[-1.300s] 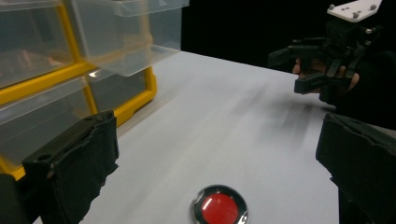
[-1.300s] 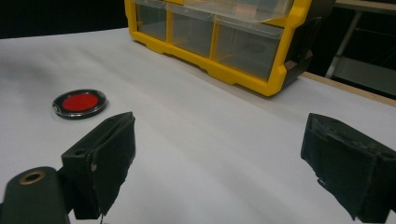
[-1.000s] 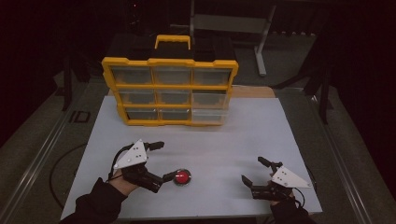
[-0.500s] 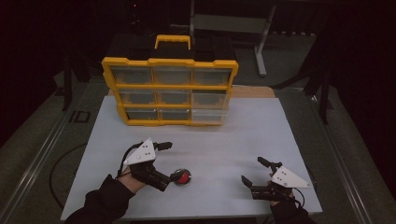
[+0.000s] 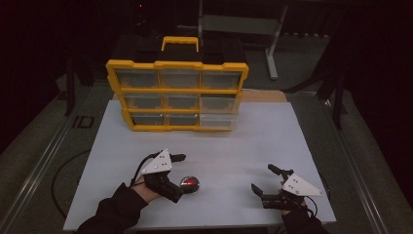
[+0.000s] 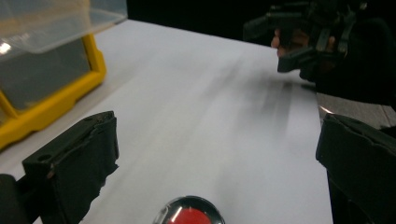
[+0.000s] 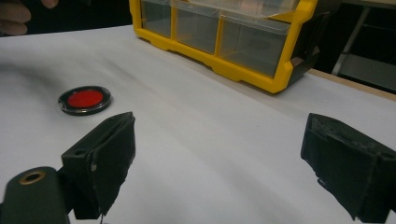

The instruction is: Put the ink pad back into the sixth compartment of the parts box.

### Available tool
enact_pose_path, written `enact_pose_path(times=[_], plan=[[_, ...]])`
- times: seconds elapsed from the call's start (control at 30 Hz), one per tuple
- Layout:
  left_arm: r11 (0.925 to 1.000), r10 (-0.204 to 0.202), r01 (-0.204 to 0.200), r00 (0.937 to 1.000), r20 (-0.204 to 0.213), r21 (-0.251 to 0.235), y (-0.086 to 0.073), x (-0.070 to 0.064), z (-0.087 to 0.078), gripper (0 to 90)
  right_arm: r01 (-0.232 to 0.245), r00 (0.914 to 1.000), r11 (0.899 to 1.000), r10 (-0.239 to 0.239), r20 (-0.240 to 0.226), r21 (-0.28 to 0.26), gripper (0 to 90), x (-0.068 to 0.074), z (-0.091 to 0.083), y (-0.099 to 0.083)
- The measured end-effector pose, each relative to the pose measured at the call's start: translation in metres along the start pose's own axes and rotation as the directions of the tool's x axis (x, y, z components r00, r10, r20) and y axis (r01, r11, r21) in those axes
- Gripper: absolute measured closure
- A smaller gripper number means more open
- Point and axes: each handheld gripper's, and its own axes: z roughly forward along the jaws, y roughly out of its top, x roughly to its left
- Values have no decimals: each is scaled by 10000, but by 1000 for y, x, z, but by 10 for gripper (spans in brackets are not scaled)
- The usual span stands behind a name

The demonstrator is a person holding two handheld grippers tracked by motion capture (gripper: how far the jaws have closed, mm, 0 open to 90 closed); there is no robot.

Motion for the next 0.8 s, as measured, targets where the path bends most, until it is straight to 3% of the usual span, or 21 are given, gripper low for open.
enact_pose_path(times=[0.33, 0.47, 0.63, 0.8], plan=[[9971, -259, 246, 9995, 180, 714, -14, 5, 13, 0, -25, 10000, 10000, 26, -57, 77, 102, 0, 0, -1], [9949, -95, 84, 9999, 105, 1003, -20, 6, 19, 0, -16, 10000, 10000, 17, -82, 82, 102, 0, 1, -1], [9873, 118, -160, 9996, 274, 1580, -28, 6, 25, 0, -18, 10000, 10000, 19, -95, 94, 102, 0, 1, -2], [9725, 294, -353, 9991, 292, 2302, -34, 7, 33, 0, -21, 9999, 9999, 23, -109, 118, 102, 1, 1, -1]])
